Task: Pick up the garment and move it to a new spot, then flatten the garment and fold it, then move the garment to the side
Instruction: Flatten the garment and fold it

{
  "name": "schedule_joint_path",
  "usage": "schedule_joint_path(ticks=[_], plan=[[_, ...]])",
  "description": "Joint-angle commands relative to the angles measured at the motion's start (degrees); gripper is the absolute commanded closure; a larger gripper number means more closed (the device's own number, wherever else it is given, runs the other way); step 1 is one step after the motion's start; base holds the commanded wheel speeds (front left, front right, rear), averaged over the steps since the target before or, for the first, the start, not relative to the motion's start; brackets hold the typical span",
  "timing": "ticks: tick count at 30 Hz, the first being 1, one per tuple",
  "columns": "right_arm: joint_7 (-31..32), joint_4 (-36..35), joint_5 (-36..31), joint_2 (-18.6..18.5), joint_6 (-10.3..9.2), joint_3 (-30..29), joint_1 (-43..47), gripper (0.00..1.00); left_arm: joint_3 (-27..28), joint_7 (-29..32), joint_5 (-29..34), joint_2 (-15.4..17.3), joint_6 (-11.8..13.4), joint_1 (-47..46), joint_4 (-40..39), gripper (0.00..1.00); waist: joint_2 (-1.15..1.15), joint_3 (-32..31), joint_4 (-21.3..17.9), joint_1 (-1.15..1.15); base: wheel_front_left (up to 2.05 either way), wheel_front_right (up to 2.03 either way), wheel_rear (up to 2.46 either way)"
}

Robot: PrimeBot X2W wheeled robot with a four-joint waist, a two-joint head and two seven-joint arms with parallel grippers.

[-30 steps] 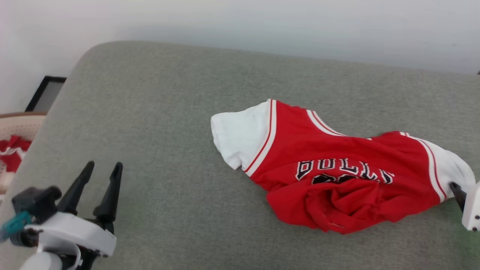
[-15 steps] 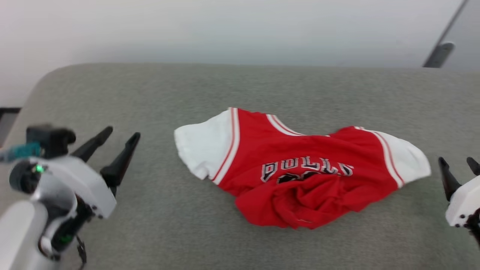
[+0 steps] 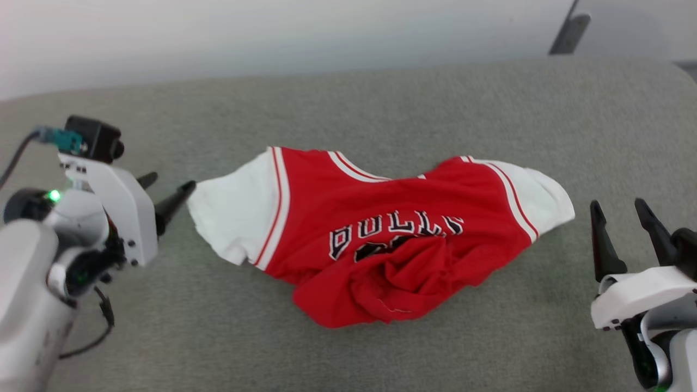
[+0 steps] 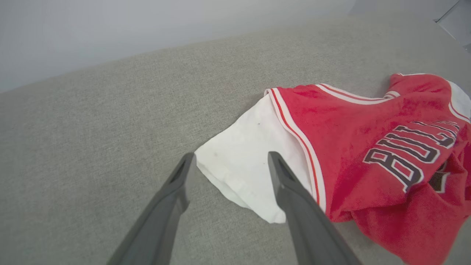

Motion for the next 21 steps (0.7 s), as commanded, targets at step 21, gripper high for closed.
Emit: schedule_joint_path(ticks=[21], plan=[[0.72,-5.05,-1.81,2.71,-0.08,1.76,-2.99,0.00,-10.49,6.22,0.94,-2.26,-0.27,-13.14,24.05,0.00,0.00,11.06,-4.51,0.00,0.00,0.00,0.00]])
